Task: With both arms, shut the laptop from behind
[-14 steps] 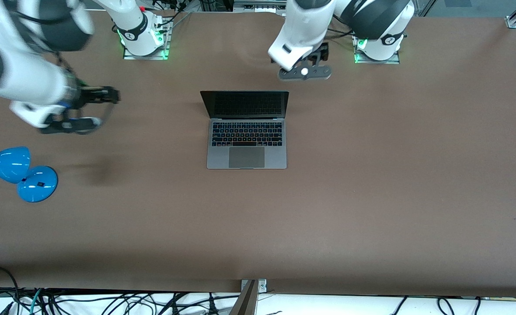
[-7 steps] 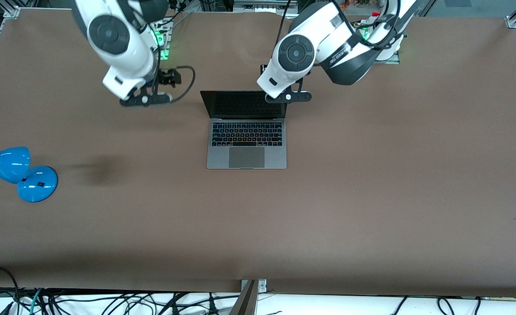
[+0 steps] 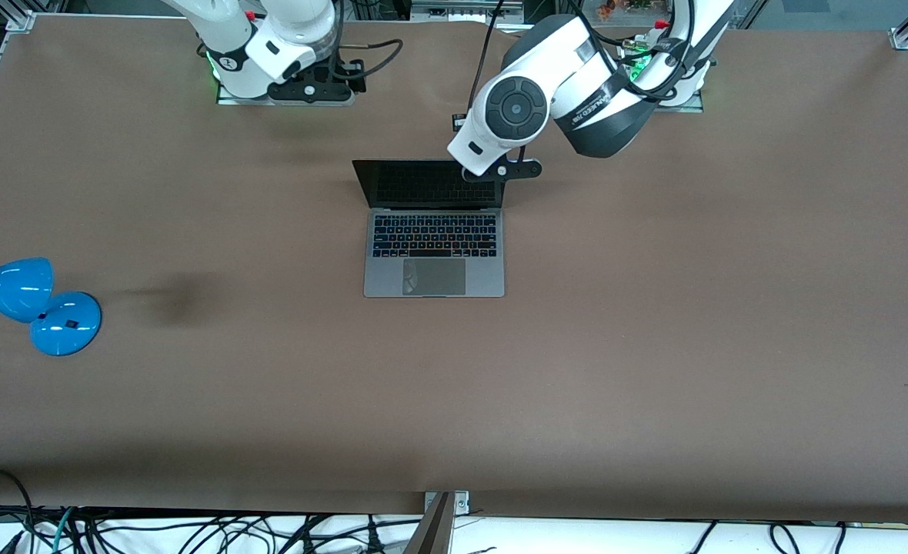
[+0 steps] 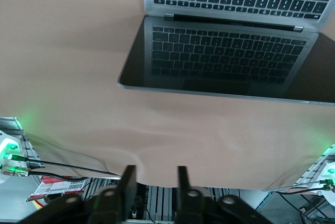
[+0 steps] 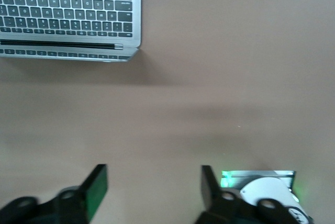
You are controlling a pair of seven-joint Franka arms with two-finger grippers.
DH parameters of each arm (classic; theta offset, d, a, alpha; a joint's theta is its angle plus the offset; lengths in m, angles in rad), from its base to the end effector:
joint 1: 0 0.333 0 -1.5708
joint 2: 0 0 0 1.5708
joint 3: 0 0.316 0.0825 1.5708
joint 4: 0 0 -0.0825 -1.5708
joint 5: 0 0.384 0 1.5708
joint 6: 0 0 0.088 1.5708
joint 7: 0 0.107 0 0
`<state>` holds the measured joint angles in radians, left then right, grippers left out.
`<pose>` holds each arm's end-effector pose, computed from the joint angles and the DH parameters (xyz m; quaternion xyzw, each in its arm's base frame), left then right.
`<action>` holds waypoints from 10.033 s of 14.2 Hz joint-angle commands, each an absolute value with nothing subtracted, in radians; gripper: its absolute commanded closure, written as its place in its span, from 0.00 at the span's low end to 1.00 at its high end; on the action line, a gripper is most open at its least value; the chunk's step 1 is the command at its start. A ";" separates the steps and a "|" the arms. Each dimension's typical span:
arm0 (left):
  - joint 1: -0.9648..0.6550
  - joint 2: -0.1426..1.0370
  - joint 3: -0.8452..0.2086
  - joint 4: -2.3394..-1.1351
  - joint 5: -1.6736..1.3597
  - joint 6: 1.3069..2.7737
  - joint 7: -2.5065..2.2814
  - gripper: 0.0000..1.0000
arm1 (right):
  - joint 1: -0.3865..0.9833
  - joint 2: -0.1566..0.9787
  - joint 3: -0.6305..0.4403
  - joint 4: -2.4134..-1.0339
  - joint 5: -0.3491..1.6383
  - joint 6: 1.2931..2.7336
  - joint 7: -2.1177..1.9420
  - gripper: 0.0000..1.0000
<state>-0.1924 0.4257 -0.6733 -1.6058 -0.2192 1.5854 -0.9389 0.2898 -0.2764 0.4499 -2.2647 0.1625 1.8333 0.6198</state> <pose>0.4185 -0.4524 0.4136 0.9541 0.0543 -0.2944 0.0102 0.3204 0.3194 0.4467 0.9958 0.0189 -0.0798 0.0417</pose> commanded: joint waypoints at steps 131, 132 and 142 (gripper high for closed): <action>-0.160 -0.104 0.031 -1.645 0.060 1.451 -0.055 0.00 | -0.057 -0.020 0.057 -1.667 -0.009 1.655 0.028 0.00; -0.166 -0.094 0.031 -1.629 0.060 1.451 -0.055 0.00 | -0.055 -0.020 0.057 -1.666 -0.009 1.655 0.028 0.00; -0.193 -0.061 0.034 -1.591 0.061 1.451 -0.058 0.00 | -0.057 -0.018 0.058 -1.660 -0.011 1.654 0.028 0.00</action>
<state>-0.1880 -0.0803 0.0330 -1.6358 0.0383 1.4792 -0.0708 -0.0554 -0.0194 0.0561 -1.6738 -0.0082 1.6573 0.0376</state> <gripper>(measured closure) 0.000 0.000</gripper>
